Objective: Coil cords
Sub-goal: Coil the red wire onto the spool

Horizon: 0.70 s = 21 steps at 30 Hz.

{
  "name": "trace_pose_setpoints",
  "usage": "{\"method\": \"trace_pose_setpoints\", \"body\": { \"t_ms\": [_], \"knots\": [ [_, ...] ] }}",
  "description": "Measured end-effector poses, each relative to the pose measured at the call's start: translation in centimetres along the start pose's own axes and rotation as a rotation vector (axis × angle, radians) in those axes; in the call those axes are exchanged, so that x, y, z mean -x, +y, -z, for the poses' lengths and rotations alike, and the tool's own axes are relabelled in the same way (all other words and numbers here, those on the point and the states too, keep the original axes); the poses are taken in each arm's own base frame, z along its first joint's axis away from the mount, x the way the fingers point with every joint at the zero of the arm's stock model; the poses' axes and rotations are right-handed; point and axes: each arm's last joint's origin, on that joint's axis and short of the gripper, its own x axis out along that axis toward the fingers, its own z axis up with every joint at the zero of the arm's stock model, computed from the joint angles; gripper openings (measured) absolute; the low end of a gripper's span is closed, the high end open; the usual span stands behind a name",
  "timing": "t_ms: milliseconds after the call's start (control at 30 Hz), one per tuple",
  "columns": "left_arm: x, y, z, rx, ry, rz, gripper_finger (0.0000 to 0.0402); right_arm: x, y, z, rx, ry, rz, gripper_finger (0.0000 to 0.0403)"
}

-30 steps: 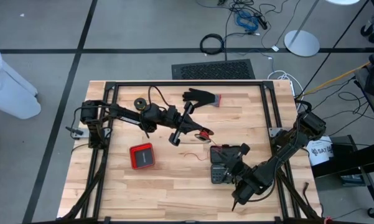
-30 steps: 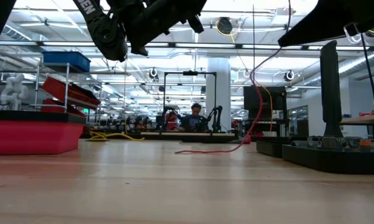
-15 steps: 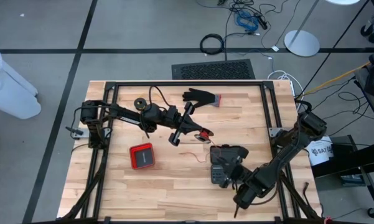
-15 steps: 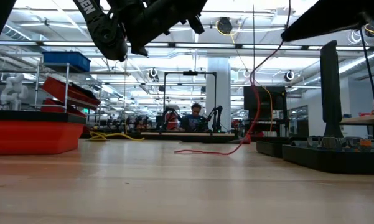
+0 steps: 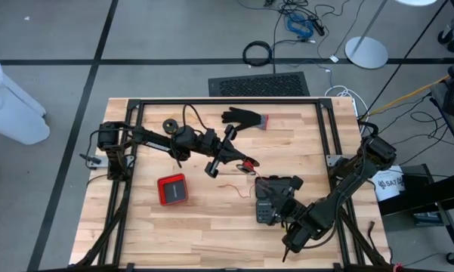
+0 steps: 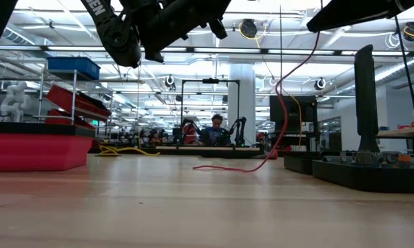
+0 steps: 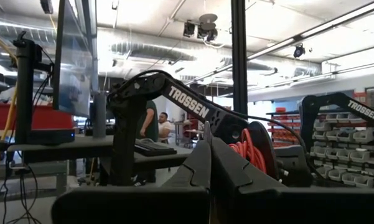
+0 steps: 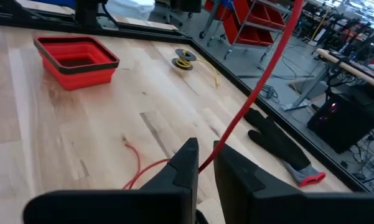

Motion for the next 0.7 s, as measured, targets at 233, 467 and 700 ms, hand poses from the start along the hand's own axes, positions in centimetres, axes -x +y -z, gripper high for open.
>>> {"method": "trace_pose_setpoints", "body": {
  "t_ms": [233, 467, 700],
  "knots": [
    [0.00, -0.03, 0.01, 0.000, 0.002, 0.009, 0.0000, 0.04, 0.03, 0.00, -0.004, -0.001, -0.002, 0.0025],
    [-0.01, -0.05, 0.10, -0.002, 0.014, 0.024, 0.0000, 0.65, 0.20, 0.14, -0.011, -0.006, -0.023, 0.0009],
    [0.00, -0.03, 0.21, -0.015, 0.025, 0.025, 0.0000, 0.31, 0.19, 0.08, -0.064, 0.010, -0.021, 0.0002]
  ]
}}
